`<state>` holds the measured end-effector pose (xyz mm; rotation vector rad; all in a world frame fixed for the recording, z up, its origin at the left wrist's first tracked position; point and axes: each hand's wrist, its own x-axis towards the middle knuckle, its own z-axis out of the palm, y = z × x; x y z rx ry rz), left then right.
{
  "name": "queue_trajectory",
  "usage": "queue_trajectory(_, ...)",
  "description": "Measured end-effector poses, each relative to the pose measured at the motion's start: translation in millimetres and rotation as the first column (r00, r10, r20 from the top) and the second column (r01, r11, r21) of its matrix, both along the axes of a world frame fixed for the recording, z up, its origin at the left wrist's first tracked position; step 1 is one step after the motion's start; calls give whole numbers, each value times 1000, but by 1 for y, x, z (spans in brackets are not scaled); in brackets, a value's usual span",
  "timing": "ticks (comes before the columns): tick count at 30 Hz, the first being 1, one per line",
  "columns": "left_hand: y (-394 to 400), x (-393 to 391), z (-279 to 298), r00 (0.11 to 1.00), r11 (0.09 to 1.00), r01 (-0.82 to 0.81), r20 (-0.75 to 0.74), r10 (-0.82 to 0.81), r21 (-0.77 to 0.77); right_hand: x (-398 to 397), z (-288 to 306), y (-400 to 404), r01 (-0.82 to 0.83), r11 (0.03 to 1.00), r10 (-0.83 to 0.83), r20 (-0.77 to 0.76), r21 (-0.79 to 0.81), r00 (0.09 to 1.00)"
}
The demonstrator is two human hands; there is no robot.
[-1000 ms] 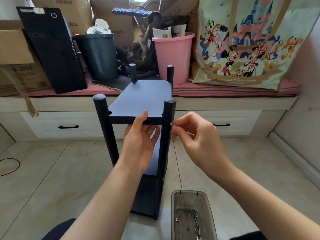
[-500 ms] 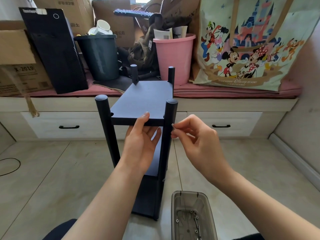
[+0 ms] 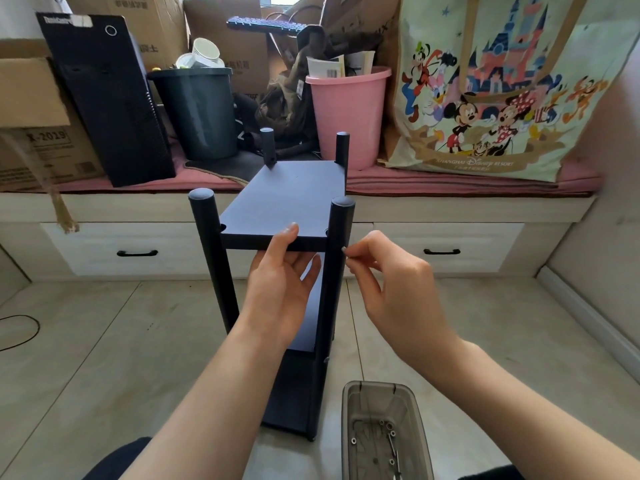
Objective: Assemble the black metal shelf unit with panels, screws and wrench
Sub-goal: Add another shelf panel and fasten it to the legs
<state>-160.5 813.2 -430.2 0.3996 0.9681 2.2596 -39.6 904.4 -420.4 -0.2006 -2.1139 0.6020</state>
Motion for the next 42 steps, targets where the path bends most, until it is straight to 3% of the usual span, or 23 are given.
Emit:
queue_trajectory(13, 0, -3, -2, 1000, 1000, 6, -1, -6, 6, -2, 1, 0, -8, 1000, 8, 5, -19, 1000)
queue_trajectory(15, 0, -4, -2, 1000, 1000, 0, -6, 0, 8, -3, 2, 1, -47, 973, 55, 28, -226, 998)
queue_trajectory(18, 1, -3, -5, 1000, 1000, -18, -16, 18, -17, -6, 6, 4, -137, 819, 153, -18, -557, 988)
queue_trajectory(22, 1, -3, -6, 1000, 1000, -29, -3, 29, -13, -7, 8, 3, -120, 874, 137, 2, -471, 991)
queue_trajectory(26, 1, -4, -3, 1000, 1000, -15, 16, 14, 8, -5, 11, 4, -169, 812, 176, -42, -559, 984)
queue_trajectory(32, 1, -3, -2, 1000, 1000, -2, 1, 2, 17, -6, 11, 6, -171, 808, 190, -26, -564, 981)
queue_trajectory(37, 0, -3, -2, 1000, 1000, 7, -7, -7, 25, -7, 10, 7, -132, 860, 157, 8, -492, 988)
queue_trajectory(42, -1, -3, -1, 1000, 1000, 9, -3, -9, 25, -6, 13, 11, -177, 802, 209, -9, -570, 978)
